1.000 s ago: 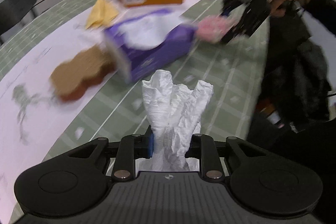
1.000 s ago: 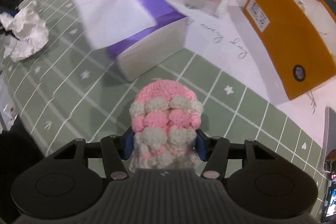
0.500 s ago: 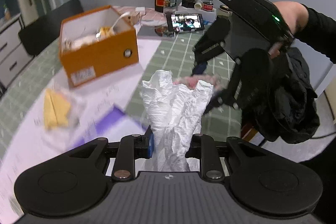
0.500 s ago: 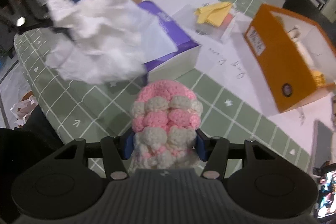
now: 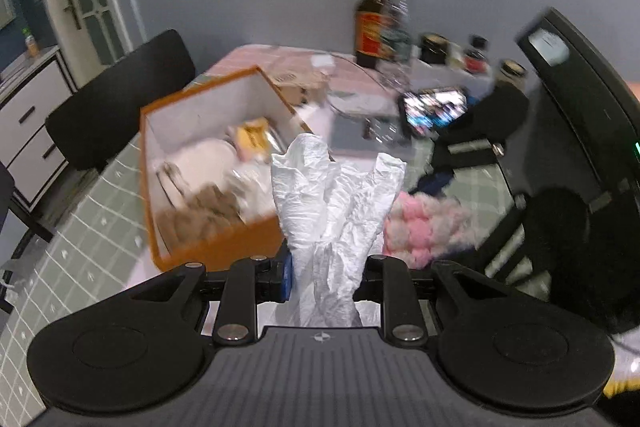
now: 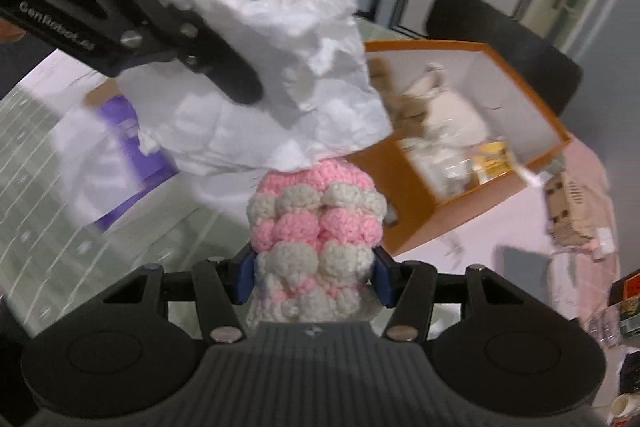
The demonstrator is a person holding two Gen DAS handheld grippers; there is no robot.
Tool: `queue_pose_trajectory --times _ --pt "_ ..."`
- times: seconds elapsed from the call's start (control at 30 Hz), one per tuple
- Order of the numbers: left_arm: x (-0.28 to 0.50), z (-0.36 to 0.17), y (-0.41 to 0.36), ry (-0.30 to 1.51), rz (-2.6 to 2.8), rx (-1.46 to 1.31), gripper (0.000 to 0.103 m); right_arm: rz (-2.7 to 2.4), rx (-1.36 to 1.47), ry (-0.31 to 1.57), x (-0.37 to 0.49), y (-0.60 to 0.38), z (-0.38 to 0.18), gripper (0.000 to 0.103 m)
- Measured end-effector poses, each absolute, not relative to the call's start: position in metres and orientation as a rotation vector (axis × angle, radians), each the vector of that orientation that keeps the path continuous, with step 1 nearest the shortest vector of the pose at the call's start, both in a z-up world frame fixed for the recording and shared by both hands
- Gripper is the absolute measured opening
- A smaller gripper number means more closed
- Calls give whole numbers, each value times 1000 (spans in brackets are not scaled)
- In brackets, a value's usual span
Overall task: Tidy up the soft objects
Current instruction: 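Lower the white plastic and knitted ball into the box and open both grippers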
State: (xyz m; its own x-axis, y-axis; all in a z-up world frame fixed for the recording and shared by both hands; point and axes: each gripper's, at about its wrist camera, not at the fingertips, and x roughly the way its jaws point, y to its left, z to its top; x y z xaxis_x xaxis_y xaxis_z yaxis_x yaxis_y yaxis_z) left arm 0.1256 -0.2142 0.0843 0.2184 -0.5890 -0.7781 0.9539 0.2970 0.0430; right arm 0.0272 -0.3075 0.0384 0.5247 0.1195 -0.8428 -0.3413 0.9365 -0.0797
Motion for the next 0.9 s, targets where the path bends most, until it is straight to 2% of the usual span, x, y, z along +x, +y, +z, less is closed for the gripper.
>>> queue_pose_trajectory --times 0.33,0.63,0.9 --pt "204 91 -270 771 -1032 508 27 132 -226 940 112 -352 55 56" --pt "250 49 -287 870 -935 416 27 92 -151 986 168 -370 21 56" --pt "266 13 -294 974 -892 484 31 105 -163 1051 195 -359 -15 56"
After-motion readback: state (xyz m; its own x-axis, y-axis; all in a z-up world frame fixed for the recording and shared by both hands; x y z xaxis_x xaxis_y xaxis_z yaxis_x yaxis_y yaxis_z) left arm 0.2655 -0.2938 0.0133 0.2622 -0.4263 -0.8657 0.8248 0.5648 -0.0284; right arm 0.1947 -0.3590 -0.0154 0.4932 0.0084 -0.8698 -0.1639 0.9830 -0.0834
